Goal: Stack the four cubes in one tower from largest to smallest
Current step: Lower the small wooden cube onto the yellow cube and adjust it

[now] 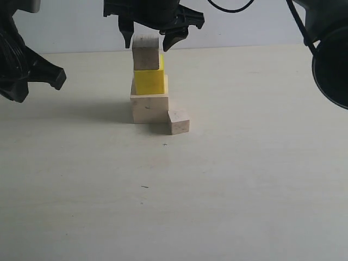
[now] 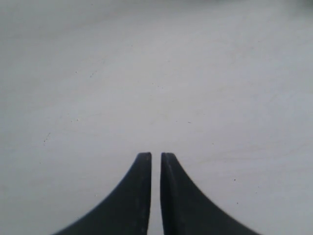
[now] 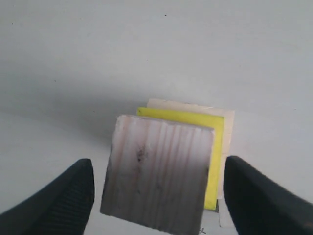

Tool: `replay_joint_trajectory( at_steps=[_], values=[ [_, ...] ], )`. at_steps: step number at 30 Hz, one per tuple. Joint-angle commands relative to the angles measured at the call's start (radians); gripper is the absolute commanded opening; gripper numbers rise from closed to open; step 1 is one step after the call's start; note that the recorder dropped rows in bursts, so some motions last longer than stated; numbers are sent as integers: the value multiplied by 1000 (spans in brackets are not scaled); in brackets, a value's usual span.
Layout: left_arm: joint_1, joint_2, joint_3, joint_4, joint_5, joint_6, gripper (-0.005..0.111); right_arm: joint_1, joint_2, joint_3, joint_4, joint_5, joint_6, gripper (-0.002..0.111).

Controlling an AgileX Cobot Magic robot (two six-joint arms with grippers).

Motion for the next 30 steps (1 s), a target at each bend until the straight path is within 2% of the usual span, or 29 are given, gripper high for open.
replay_joint_trajectory(
  at_steps=[1, 30],
  values=[
    [1, -10, 4, -4, -1, -10, 10, -1, -14, -5, -13, -1, -53, 70],
    [1, -10, 4, -4, -1, -10, 10, -1, -14, -5, -24, -1, -164, 70]
  ],
)
